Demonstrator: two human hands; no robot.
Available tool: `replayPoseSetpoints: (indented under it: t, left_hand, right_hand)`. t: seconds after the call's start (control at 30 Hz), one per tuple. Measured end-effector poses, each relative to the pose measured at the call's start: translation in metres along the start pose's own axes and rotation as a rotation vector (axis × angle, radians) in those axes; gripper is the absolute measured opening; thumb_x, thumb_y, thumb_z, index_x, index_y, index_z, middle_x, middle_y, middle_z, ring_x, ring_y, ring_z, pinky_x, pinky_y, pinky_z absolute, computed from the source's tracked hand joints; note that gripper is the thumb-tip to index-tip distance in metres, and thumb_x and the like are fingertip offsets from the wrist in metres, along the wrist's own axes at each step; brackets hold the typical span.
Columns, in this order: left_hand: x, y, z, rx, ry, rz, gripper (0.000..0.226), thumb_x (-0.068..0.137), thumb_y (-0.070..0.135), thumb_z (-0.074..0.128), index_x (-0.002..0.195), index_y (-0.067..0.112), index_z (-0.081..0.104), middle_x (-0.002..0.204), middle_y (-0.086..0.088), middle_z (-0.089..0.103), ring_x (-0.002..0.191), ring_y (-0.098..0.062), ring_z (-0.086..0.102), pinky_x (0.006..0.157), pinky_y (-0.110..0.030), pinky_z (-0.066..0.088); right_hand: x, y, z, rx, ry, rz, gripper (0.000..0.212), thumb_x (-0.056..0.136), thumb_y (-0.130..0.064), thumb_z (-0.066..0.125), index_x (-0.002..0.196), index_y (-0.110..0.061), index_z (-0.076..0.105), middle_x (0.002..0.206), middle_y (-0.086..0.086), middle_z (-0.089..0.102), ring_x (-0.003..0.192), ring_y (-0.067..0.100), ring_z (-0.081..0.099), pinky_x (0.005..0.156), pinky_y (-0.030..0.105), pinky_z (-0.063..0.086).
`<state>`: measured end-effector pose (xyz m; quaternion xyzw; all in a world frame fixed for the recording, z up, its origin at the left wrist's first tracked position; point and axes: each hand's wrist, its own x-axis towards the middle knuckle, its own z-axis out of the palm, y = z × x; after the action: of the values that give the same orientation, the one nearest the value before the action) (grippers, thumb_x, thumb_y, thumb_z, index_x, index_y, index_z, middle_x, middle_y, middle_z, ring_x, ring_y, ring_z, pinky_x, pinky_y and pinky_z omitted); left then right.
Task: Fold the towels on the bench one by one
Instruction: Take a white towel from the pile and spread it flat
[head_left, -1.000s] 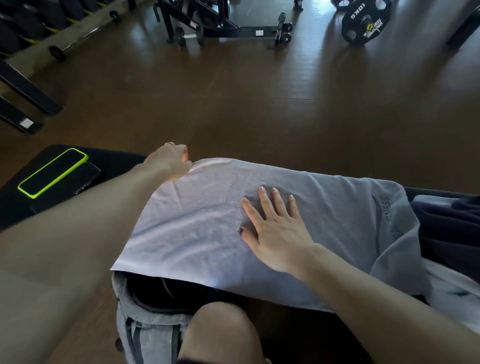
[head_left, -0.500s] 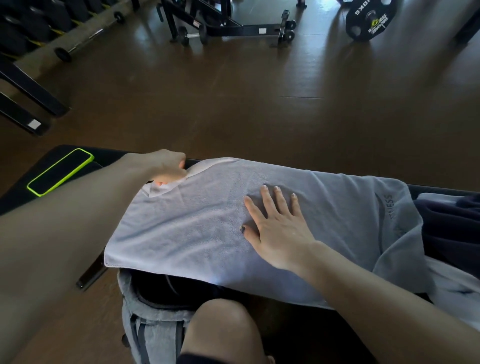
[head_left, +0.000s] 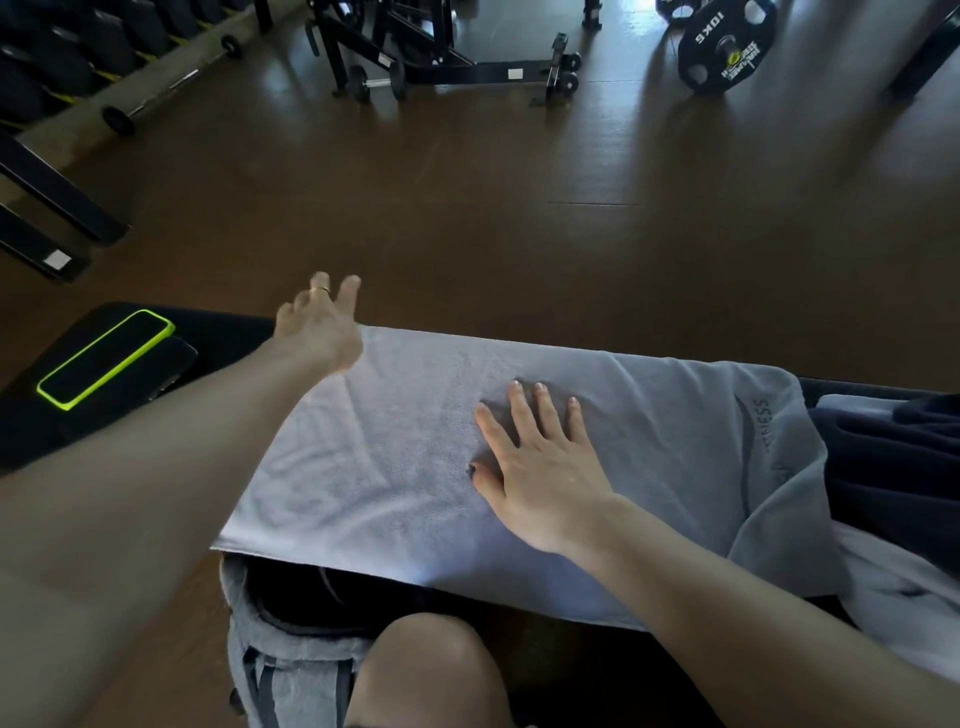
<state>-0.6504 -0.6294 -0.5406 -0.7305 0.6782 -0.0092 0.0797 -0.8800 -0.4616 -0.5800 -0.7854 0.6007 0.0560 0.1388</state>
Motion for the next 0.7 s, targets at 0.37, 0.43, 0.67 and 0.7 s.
replayPoseSetpoints:
  t: [0.37,0.43,0.67,0.7]
  left_hand:
    - [-0.005,0.007,0.020,-0.056,-0.199,-0.061,0.056,0.102,0.051,0.014,0.148,0.029,0.038,0.153,-0.003,0.038,0.146,-0.025,0.023,0.105,-0.061,0.036]
    - [-0.004,0.004,0.024,-0.137,-0.218,-0.128,0.055,0.101,0.054,0.017,0.147,0.032,0.038,0.157,-0.005,0.032,0.147,-0.029,0.021,0.108,-0.065,0.029]
    - [0.002,0.009,0.021,0.075,-0.129,-0.164,0.064,0.099,0.063,0.013,0.144,0.026,0.040,0.153,-0.016,0.038,0.144,-0.040,0.026,0.116,-0.064,0.014]
    - [-0.001,0.018,0.018,0.083,-0.086,-0.117,0.065,0.099,0.064,0.014,0.148,0.027,0.036,0.155,-0.016,0.035,0.146,-0.040,0.024,0.118,-0.063,0.012]
  right_hand:
    - [0.001,0.001,-0.001,0.026,0.002,-0.001,0.066,0.103,-0.056,0.019,0.159,-0.030,-0.001,0.167,0.012,-0.014,0.153,0.035,-0.016,0.121,0.059,-0.007]
    - [0.000,0.003,-0.005,0.040,-0.010,-0.008,0.065,0.103,-0.056,0.020,0.159,-0.030,0.002,0.167,0.012,-0.013,0.153,0.034,-0.015,0.121,0.058,-0.006]
    - [-0.009,0.029,-0.015,0.099,-0.013,0.040,0.062,0.104,-0.055,0.024,0.160,-0.033,0.007,0.168,0.009,-0.007,0.154,0.029,-0.010,0.123,0.052,-0.003]
    - [-0.010,0.034,-0.016,0.104,-0.009,0.072,0.063,0.104,-0.055,0.024,0.160,-0.033,0.006,0.168,0.010,-0.007,0.154,0.030,-0.010,0.123,0.052,-0.004]
